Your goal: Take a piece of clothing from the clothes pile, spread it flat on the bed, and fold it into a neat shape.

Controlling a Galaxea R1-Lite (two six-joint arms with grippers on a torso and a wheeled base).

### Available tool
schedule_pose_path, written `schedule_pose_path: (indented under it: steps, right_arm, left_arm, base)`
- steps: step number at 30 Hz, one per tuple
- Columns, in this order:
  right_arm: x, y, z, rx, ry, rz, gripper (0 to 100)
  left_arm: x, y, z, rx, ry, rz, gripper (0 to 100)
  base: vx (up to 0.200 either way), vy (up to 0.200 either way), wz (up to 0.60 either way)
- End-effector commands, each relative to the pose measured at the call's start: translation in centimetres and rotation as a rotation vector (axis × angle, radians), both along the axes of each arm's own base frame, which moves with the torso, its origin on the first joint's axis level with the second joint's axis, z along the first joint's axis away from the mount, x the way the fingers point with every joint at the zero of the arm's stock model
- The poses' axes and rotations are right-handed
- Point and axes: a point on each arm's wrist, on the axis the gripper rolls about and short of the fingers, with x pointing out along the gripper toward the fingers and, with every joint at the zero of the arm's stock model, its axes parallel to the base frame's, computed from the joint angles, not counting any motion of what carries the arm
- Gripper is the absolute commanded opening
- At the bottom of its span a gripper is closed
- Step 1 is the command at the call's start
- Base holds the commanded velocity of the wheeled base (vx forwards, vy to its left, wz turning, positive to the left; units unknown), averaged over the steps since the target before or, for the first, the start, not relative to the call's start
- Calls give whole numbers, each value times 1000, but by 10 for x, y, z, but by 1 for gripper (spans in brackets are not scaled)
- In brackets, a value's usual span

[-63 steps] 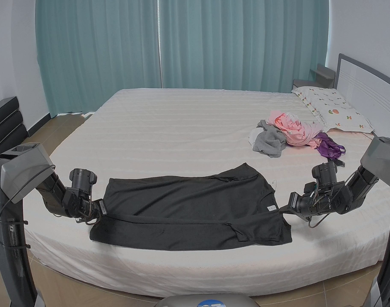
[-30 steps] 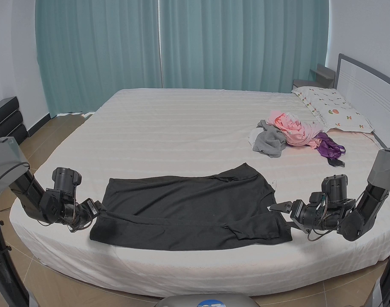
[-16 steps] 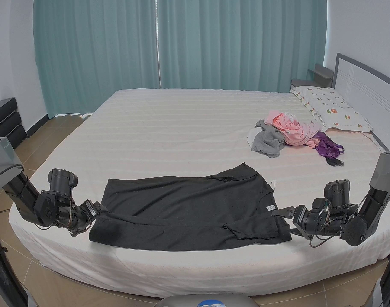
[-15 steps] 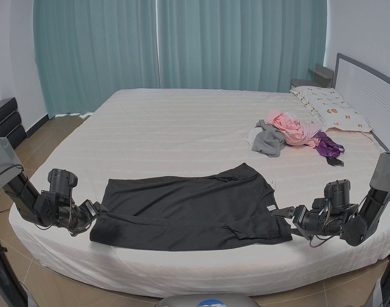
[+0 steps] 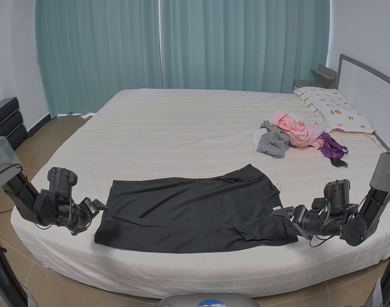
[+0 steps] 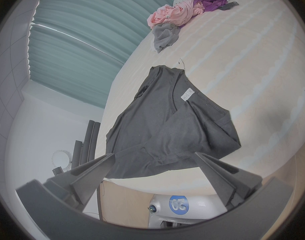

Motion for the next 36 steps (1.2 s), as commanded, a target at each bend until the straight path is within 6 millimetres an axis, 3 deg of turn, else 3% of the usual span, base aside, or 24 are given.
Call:
schedule_pose_path:
  steps: [1, 4, 18, 27, 36]
  right_arm:
    - [0, 0, 0, -2, -1, 0, 100]
    - [0, 0, 0, -4, -3, 0, 100]
    - [1, -3, -6, -13, 3, -15, 100]
    - [2, -4, -7, -21, 4, -24, 100]
    - [5, -4, -17, -70, 14, -38, 100]
  left_arm:
    - [0, -3, -2, 0, 5, -11, 100]
    - [-1, -5, -2, 1, 9, -18, 100]
    - [14, -8, -9, -25, 11, 8, 100]
    - [19, -17, -33, -3, 74, -25, 100]
    - [25, -19, -40, 30, 81, -22, 100]
  base:
    - [200, 0, 0]
    - [200, 0, 0]
    - [0, 0, 0]
    - [0, 0, 0]
    - [0, 0, 0]
